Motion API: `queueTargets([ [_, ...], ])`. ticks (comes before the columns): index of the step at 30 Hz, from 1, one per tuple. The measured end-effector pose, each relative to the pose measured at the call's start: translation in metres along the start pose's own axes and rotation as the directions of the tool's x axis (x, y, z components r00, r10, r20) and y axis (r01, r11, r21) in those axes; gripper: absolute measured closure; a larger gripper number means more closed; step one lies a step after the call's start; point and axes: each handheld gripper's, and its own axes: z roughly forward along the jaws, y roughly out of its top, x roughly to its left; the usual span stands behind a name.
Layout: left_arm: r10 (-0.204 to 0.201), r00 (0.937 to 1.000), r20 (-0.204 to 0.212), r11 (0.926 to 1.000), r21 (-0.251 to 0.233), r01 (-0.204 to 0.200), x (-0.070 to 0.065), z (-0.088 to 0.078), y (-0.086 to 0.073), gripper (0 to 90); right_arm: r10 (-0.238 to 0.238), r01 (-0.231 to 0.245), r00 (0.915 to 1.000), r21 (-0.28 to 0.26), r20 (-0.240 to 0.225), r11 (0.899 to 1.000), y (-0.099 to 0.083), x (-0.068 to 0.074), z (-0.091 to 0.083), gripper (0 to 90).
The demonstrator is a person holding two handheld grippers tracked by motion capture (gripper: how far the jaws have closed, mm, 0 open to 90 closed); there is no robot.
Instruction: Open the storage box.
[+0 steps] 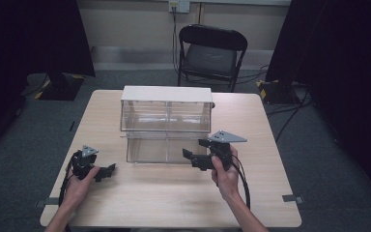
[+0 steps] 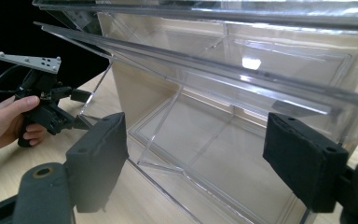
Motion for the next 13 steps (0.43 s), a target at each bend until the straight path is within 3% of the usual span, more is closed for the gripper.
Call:
queueTargets([
  [13,0.000,1.0000,0.000,1.0000,0.000,0.000,0.0000,0.0000,0.0000,0.0,-0.004,0.004,1.0000,-0.001,-0.001,1.000,-0.0001,0.0002,0.0005,21.0],
])
